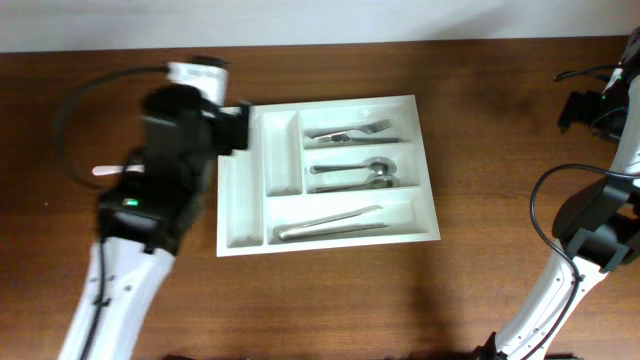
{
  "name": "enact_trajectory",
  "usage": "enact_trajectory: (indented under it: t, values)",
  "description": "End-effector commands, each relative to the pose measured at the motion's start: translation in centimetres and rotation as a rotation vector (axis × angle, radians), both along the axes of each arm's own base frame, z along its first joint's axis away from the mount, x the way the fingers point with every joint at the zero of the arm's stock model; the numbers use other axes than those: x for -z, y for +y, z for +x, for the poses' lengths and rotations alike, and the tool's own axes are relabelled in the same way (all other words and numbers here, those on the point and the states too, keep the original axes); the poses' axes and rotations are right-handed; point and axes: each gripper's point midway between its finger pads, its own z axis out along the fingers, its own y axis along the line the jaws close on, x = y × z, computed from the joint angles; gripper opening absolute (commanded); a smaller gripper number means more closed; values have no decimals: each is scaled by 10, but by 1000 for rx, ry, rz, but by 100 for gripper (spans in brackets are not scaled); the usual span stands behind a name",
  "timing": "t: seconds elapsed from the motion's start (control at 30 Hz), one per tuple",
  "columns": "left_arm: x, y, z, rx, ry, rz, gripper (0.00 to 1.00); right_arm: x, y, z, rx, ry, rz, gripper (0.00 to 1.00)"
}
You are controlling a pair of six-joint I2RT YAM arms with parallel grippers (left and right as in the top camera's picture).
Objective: Pack container
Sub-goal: 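Lower the tongs into the bottom compartment and open the left gripper, then move the left gripper back over the two small metal spoons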
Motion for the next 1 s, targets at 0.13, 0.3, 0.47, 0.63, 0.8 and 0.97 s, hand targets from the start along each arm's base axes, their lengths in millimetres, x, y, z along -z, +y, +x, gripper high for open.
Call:
enact_trajectory:
  t: [0.13,0.3,0.47,0.63,0.8,0.97]
  values:
    - [22,19,-16,-32,135,-107,99,3,-5,-2,15,11,-11,99]
    - [32,70,-8,-288,137,-242,99,3,-5,-2,15,11,-11,99]
    - [82,88,-9,-283,350,-431,99,3,-5,-2,15,11,-11,99]
    - [97,75,-4,-212,416,-521,99,3,-5,-2,15,11,-11,98]
    - [124,122,-13,-605,431,-544,100,3,-5,-2,15,11,-11,99]
    - [159,155,-45,-1068,465,-723,100,3,-5,-2,15,11,-11,99]
